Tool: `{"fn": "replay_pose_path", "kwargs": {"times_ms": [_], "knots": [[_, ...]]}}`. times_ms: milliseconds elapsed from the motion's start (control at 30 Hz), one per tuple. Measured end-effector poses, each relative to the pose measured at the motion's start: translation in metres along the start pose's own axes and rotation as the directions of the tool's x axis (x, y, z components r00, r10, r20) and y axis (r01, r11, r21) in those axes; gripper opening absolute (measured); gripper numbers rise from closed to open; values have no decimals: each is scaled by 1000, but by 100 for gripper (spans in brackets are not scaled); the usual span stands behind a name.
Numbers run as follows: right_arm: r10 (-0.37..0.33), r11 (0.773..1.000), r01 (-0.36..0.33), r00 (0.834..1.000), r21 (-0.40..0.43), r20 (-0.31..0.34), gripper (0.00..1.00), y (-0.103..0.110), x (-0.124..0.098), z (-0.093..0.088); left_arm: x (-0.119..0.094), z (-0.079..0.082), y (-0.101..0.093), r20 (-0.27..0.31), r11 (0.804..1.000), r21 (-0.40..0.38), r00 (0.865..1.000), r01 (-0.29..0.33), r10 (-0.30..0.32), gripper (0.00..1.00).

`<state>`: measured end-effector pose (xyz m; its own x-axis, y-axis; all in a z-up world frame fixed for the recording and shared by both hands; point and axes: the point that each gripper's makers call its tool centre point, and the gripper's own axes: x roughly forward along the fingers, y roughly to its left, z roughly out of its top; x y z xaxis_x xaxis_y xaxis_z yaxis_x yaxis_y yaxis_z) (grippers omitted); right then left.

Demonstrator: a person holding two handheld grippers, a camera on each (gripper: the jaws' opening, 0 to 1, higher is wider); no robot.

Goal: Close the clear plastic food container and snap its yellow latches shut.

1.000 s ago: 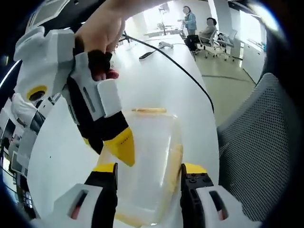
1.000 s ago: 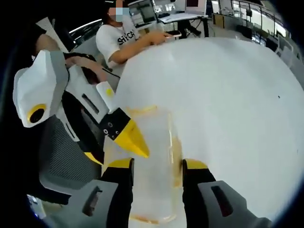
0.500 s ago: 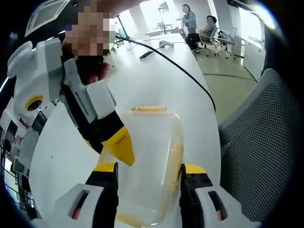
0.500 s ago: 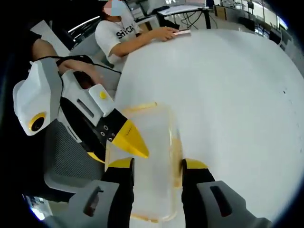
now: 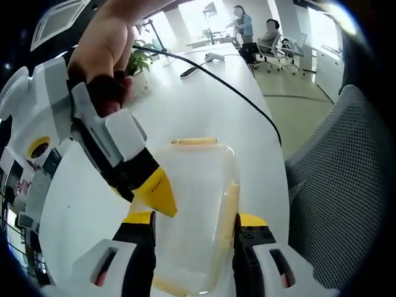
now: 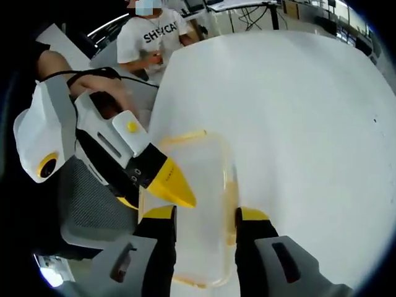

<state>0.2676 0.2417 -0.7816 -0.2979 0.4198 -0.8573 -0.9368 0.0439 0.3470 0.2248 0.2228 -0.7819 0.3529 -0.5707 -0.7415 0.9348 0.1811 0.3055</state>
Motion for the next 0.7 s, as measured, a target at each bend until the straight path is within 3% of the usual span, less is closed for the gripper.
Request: {"fn": "replay_pose_path", "kwargs": {"times_ms": [333,533,700], "knots": [[40,999,-40,999,-2,-17,35,-1,4,-4,0,1,-1,-6,1000,2,1000,-8,8,45],[4,1000,-6,997,-26,-77,35,3,5,-5,0,0,-1,-10,1000,0,1000,-4,4,45],[3,1000,-4,998,-10,-57,35,1,5,-5,0,0,-1,-10,1000,2,1000,-4,4,45]]}}
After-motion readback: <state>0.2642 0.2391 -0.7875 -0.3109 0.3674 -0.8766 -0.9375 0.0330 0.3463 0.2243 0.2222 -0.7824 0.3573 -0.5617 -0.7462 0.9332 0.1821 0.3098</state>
